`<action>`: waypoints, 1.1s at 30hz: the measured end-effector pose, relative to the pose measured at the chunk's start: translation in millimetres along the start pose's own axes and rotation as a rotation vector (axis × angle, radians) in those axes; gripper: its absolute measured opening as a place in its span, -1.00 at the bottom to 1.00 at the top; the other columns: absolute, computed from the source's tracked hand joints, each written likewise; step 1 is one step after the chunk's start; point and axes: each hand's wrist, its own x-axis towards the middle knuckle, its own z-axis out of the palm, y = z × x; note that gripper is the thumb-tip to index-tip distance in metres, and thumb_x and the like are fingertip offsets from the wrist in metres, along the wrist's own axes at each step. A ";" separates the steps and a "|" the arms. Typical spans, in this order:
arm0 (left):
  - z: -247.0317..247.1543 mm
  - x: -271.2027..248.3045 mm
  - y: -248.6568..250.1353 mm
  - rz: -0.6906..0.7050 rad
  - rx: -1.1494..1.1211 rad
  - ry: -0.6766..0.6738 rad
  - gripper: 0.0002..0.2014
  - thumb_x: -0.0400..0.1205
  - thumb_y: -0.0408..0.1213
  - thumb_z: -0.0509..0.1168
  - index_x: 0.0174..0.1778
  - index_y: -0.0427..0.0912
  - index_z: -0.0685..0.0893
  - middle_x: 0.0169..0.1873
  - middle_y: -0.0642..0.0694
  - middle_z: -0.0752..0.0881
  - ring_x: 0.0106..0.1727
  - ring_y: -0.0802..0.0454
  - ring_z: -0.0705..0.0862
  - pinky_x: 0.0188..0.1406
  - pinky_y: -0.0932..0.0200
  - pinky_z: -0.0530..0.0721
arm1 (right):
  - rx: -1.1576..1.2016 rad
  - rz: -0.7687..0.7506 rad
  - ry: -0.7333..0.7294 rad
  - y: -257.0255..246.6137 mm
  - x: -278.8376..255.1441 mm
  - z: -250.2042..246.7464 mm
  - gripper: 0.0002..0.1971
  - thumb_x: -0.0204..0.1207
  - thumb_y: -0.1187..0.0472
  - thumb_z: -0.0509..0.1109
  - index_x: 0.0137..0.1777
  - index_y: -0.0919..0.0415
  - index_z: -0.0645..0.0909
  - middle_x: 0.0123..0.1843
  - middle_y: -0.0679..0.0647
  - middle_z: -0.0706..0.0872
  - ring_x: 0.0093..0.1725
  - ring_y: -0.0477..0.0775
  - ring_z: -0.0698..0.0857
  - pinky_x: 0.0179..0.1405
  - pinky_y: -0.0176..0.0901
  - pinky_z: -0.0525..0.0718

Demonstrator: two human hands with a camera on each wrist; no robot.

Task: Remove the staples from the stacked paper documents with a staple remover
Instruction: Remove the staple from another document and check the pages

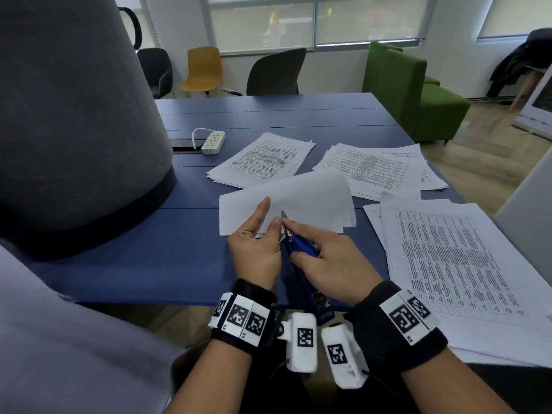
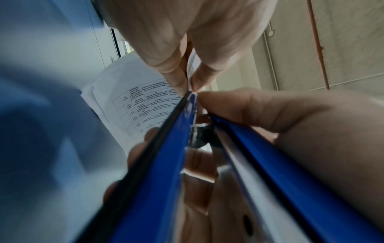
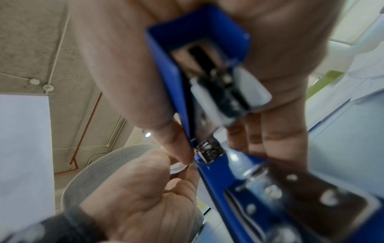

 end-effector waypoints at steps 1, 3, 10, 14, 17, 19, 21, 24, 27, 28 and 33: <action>-0.6 -0.2 0.2 -0.002 0.006 -0.004 -0.58 0.64 -0.58 0.42 0.33 -0.03 0.75 0.20 0.09 0.81 -0.06 0.25 0.82 -0.09 0.37 0.75 | 0.013 0.007 0.000 0.0 0.6 -0.3 -0.40 0.57 0.17 0.37 0.57 -0.36 0.45 0.43 -0.32 0.66 0.29 -0.28 0.64 0.42 -0.30 0.58; -0.6 -1.0 1.0 0.003 0.017 -0.006 -0.57 0.64 -0.57 0.43 0.28 0.03 0.76 0.23 0.08 0.80 0.09 0.14 0.83 0.04 0.28 0.77 | 0.038 0.020 0.002 0.8 1.2 -1.2 -0.40 0.57 0.16 0.38 0.55 -0.38 0.46 0.36 -0.28 0.71 0.18 -0.30 0.65 0.38 -0.29 0.61; -1.5 -2.7 -1.5 -0.046 0.014 -0.005 -0.57 0.64 -0.53 0.45 0.18 0.16 0.80 0.01 -0.03 0.89 -0.06 -0.08 0.66 0.14 -0.05 0.67 | 0.036 0.033 0.000 -0.5 0.4 0.7 -0.41 0.60 0.15 0.35 0.59 -0.32 0.43 0.45 -0.23 0.66 0.32 -0.20 0.63 0.47 -0.22 0.55; 1.2 -6.1 -1.3 -0.051 -0.005 0.002 -0.57 0.64 -0.55 0.44 0.20 0.12 0.78 0.03 -0.16 0.88 -0.05 -0.09 0.76 0.08 0.09 0.78 | -0.015 0.025 -0.009 -1.2 -0.4 0.8 -0.41 0.61 0.16 0.32 0.62 -0.27 0.41 0.47 -0.21 0.64 0.34 -0.22 0.61 0.30 -0.53 0.47; 4.8 -7.3 -0.6 -0.041 -0.014 0.030 -0.58 0.63 -0.56 0.45 0.25 0.04 0.77 -0.24 0.06 0.88 -0.17 0.01 0.70 -0.20 0.32 0.77 | -0.034 0.023 -0.014 -3.8 -1.3 1.7 -0.40 0.63 0.20 0.30 0.65 -0.22 0.38 0.51 -0.20 0.60 0.43 -0.21 0.55 0.30 -0.60 0.34; 6.5 -7.5 0.5 -0.037 -0.022 0.044 -0.58 0.62 -0.56 0.46 0.33 -0.06 0.75 -0.25 0.07 0.88 -0.23 0.11 0.75 -0.21 0.34 0.76 | -0.039 0.022 -0.017 -4.3 -0.7 1.5 -0.39 0.63 0.18 0.29 0.66 -0.22 0.35 0.53 -0.21 0.58 0.45 -0.20 0.55 0.37 -0.52 0.37; 6.9 -7.5 1.4 -0.038 -0.033 0.041 -0.58 0.60 -0.55 0.48 0.30 -0.03 0.76 -0.15 -0.04 0.90 -0.21 0.14 0.79 -0.16 0.31 0.78 | -0.026 0.027 -0.023 -4.2 -0.3 -0.7 -0.40 0.64 0.17 0.29 0.66 -0.24 0.35 0.55 -0.22 0.57 0.46 -0.19 0.54 0.43 -0.45 0.39; 6.7 -6.9 1.3 -0.052 -0.023 0.012 -0.60 0.61 -0.51 0.49 0.19 0.12 0.79 0.01 -0.16 0.89 -0.10 0.03 0.81 -0.02 0.18 0.81 | 0.002 0.039 -0.037 -4.1 0.6 -6.3 -0.40 0.64 0.16 0.29 0.65 -0.27 0.36 0.56 -0.25 0.54 0.50 -0.22 0.51 0.49 -0.39 0.40; 7.0 -7.0 1.7 -0.055 -0.021 -0.002 -0.59 0.60 -0.51 0.50 0.16 0.14 0.81 0.20 -0.19 0.84 0.13 -0.05 0.84 0.22 0.04 0.77 | 0.019 0.040 -0.035 -3.1 3.6 -10.2 -0.40 0.63 0.16 0.29 0.64 -0.30 0.37 0.56 -0.28 0.54 0.51 -0.22 0.51 0.42 -0.43 0.39; 7.1 -6.4 1.5 -0.057 -0.022 -0.002 -0.59 0.60 -0.52 0.50 0.16 0.13 0.81 0.19 -0.18 0.84 0.16 -0.07 0.83 0.25 0.02 0.75 | 0.022 0.039 -0.038 -3.2 4.7 -11.0 -0.40 0.63 0.16 0.29 0.63 -0.30 0.37 0.56 -0.28 0.54 0.50 -0.23 0.51 0.37 -0.47 0.38; 5.2 2.5 2.9 -0.073 -0.025 0.036 -0.58 0.59 -0.56 0.49 0.20 0.07 0.80 -0.03 -0.07 0.90 -0.05 -0.05 0.79 0.22 -0.02 0.74 | 0.004 0.032 -0.064 -3.6 1.1 -11.8 -0.43 0.64 0.13 0.29 0.62 -0.33 0.38 0.52 -0.31 0.57 0.45 -0.25 0.53 0.37 -0.44 0.42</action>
